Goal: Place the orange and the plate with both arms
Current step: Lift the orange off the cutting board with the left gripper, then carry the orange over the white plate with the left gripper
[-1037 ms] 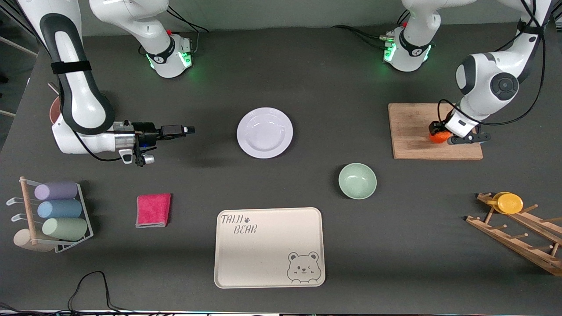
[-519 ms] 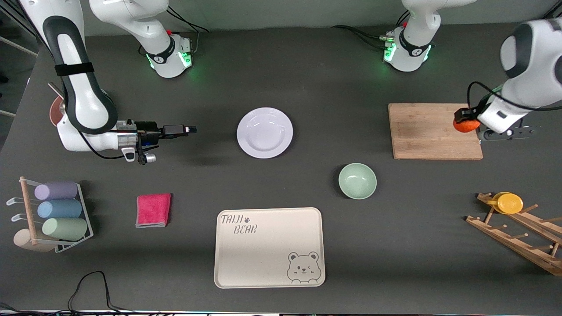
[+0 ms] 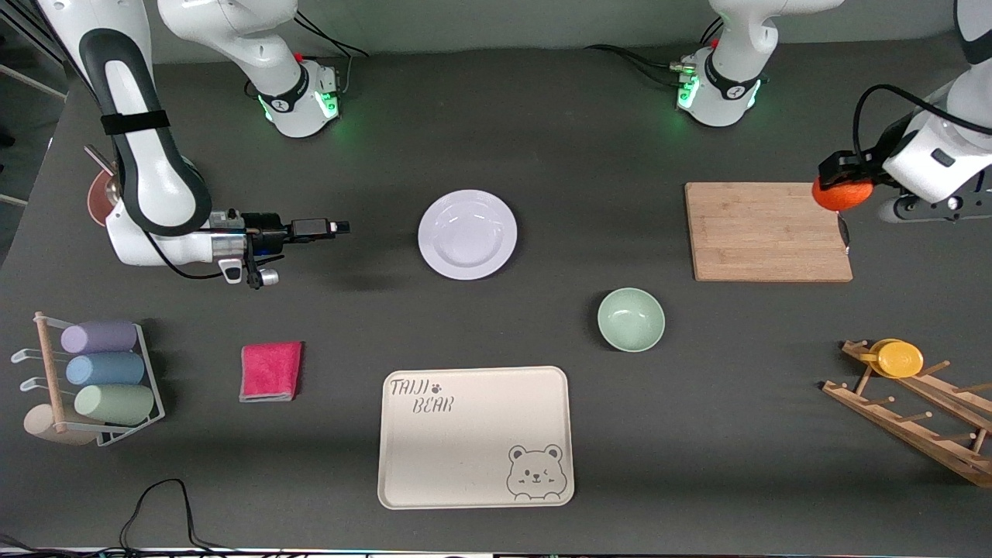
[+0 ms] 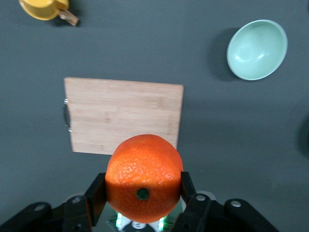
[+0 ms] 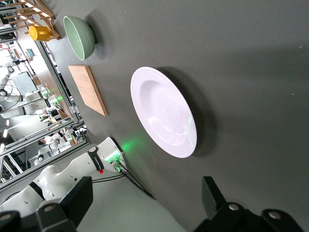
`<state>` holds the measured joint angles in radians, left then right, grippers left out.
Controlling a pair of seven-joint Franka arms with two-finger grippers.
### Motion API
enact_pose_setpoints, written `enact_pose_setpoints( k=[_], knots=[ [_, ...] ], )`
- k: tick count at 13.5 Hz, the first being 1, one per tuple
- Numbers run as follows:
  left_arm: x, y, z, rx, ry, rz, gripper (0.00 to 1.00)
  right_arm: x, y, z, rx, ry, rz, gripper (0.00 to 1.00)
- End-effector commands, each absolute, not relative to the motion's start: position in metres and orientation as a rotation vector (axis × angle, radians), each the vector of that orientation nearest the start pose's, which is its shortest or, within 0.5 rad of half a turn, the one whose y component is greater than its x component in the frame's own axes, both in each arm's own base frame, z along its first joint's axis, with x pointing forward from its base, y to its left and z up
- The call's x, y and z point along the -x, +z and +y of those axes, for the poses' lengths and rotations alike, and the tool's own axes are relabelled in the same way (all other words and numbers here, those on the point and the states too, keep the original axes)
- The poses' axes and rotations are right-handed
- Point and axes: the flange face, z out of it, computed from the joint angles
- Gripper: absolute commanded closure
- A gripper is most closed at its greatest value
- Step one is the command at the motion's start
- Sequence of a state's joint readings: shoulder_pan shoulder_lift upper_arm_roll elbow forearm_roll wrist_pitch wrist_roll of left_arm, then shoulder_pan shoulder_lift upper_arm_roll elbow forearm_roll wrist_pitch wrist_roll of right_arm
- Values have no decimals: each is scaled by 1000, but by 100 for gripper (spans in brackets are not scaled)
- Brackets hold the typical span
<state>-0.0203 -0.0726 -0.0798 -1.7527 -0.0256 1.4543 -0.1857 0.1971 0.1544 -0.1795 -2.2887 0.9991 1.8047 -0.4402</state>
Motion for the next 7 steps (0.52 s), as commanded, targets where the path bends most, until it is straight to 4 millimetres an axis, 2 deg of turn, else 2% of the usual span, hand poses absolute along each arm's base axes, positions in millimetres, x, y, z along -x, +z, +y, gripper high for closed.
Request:
enact_pose_setpoints(
  k=[1,3,6,7],
  knots=[
    [-508,560,-155,3084,384,-304,100,-472,284,81,2140,405,163,0],
    [-500,540,-242,3086,330,-429,100,-473,285,81,2135,391,171,0],
    [-491,499,-344,3105,327,-573,100,-466,268,82,2138,327,135,0],
    [-486,481,-374,3115,325,-606,100,-460,264,96,2102,308,126,0]
  ],
)
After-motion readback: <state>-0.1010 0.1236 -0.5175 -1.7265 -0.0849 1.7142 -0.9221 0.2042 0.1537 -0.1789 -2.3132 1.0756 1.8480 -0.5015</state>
